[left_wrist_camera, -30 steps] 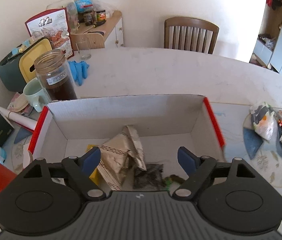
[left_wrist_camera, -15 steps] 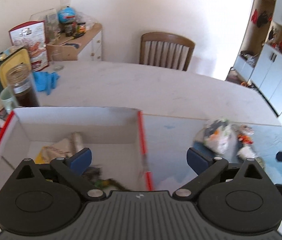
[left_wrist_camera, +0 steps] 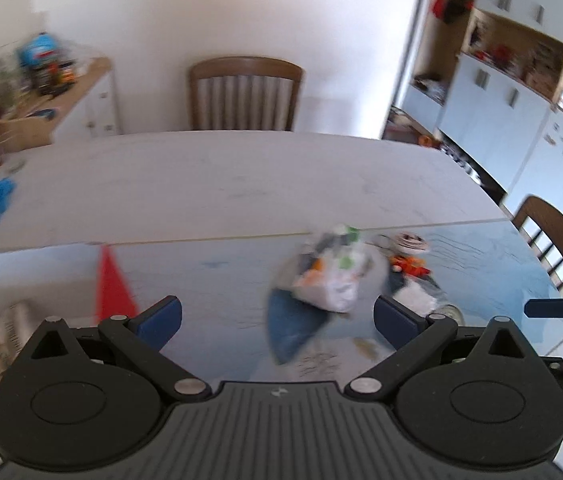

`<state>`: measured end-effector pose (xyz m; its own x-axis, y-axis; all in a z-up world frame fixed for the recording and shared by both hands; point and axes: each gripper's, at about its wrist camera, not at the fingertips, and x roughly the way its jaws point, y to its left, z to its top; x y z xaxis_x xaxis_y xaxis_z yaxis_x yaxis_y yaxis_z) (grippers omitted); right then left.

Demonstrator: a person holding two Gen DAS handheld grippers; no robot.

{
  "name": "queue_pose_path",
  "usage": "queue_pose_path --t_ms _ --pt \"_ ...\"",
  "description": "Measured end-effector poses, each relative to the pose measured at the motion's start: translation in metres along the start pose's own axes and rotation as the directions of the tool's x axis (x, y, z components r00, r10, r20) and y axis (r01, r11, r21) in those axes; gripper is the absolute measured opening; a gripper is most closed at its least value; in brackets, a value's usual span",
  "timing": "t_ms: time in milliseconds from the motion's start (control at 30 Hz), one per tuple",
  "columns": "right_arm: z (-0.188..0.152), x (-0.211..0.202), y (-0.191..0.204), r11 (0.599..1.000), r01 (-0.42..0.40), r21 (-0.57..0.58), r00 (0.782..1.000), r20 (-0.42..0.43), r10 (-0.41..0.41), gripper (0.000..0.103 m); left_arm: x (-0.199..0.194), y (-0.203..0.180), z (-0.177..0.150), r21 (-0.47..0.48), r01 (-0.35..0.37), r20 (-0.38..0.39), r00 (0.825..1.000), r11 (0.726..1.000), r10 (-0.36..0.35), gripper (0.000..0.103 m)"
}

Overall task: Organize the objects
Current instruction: 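Withdraw both grippers from the box back toward the table items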

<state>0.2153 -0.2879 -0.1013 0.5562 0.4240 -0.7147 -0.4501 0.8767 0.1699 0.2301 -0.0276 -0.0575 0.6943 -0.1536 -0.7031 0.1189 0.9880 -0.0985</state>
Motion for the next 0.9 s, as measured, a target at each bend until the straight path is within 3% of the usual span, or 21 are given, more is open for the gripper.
queue_pose_path --t_ms 333,533,900 --pt "-0.020 0.028 -0.040 0.995 0.094 0.042 0.994 -0.058 -0.091 0.098 0.062 -0.038 0.021 0.068 0.033 -0.015 0.999 0.997 -0.032 0.103" --pt "-0.022 0.052 -0.039 0.995 0.095 0.043 0.992 -0.091 -0.090 0.096 0.101 -0.050 0.027 0.108 0.002 -0.058 0.998 0.994 0.004 0.103" --pt "-0.026 0.085 -0.042 0.994 0.098 0.046 0.987 -0.131 -0.092 0.091 0.164 -0.064 0.032 0.203 0.012 -0.141 0.990 0.979 0.017 0.103"
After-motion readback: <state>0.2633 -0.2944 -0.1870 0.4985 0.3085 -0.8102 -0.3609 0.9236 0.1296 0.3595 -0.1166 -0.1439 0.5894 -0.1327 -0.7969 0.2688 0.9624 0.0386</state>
